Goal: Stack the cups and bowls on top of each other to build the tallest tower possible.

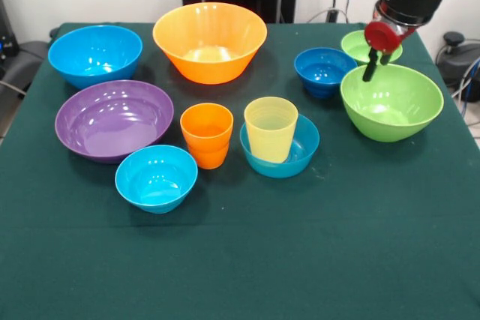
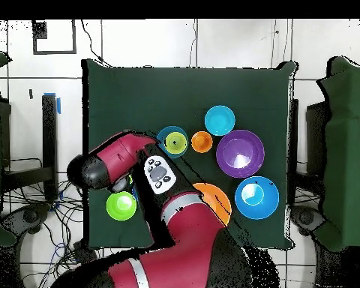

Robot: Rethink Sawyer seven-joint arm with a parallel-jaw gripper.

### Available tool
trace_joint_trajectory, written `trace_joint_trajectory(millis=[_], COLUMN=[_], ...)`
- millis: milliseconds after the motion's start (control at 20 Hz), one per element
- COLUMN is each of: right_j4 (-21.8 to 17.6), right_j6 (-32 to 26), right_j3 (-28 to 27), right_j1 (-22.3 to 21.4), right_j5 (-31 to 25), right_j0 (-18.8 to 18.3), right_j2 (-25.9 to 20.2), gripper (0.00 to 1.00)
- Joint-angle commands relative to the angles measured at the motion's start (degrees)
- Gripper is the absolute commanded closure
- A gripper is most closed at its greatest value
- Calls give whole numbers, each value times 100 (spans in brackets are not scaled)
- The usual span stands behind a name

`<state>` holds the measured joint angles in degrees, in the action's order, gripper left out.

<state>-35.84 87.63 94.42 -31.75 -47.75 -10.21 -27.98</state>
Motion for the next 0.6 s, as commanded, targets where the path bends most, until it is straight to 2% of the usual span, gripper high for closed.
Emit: trace_joint_trajectory(millis=[50,400,600], right_j4=[-28,9,25], right_j6=[650,804,756], right_j3=[277,487,318], right_j1=[109,39,225], right_j5=[464,646,656], right_j0=[154,244,231], right_j2=[154,241,260], gripper=[0,0,0])
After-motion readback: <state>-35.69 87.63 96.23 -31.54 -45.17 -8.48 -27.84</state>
